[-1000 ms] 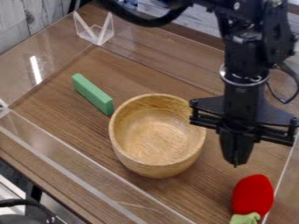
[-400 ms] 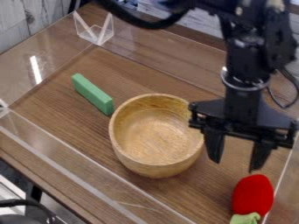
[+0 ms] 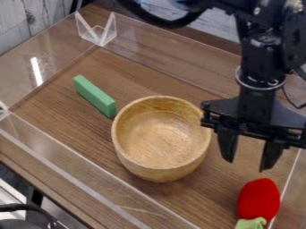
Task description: Move the red object to the right side of the table
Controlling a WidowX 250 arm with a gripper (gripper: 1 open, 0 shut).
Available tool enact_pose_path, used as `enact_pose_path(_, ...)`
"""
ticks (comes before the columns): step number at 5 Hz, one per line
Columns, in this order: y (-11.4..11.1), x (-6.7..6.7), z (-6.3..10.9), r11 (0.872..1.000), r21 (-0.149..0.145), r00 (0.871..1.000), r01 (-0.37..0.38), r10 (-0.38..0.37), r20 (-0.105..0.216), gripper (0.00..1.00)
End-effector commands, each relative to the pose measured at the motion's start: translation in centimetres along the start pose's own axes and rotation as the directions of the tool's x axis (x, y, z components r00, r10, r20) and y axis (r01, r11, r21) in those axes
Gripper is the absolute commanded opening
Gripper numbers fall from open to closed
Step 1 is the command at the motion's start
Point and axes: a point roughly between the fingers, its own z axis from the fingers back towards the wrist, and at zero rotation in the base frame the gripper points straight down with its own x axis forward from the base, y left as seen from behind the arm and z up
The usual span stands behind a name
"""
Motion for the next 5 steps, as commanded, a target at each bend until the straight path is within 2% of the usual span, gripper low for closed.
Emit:
enact_pose_path(1,-0.8,0.5,1.4,1.000,-0.016,0.999,0.011,-0.010,0.041,1.00)
enact_pose_path(3,-0.7,0.3,2.1,1.000,0.015,1.000,0.007,-0.008,0.022,1.00)
enact_pose_path(4,-0.4,0.6,2.8,1.000,0.027,1.000,0.000,0.000,0.021,1.00)
enact_pose_path(5,0.5,1.4,3.9,0.999,0.036,0.999,-0.017,0.016,0.039,1.00)
